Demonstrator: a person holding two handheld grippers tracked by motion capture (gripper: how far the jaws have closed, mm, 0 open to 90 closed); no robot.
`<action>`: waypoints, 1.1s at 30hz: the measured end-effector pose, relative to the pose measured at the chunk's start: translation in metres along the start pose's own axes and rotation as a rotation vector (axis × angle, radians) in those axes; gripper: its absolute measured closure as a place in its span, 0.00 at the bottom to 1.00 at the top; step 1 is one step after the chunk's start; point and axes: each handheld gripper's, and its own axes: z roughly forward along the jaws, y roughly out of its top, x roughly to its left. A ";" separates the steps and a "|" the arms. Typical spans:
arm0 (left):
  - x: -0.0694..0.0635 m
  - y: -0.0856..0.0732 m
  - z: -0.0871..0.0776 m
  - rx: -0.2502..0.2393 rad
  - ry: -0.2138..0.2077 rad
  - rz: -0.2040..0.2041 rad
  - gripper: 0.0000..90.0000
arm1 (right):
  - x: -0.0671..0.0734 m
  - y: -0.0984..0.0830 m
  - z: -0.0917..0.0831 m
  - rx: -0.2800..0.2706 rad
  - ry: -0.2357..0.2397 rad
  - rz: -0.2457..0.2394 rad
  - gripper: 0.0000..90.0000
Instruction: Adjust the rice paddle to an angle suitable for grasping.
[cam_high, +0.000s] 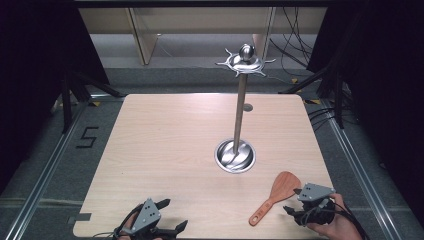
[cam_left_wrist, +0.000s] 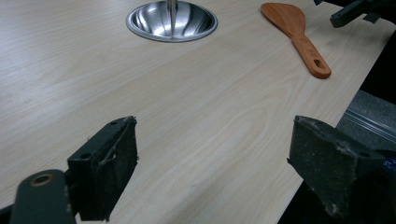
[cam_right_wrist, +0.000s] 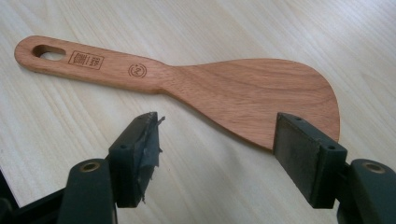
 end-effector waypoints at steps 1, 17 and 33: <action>0.001 0.000 -0.001 0.016 0.006 0.020 0.16 | -0.001 0.000 0.000 -0.006 -0.001 -0.010 0.36; 0.001 0.000 -0.001 0.012 0.009 0.010 0.16 | 0.003 0.002 0.000 0.007 0.007 -0.001 0.36; 0.001 0.000 0.001 0.009 0.005 0.003 0.16 | 0.015 0.016 0.002 0.003 0.046 -0.081 0.35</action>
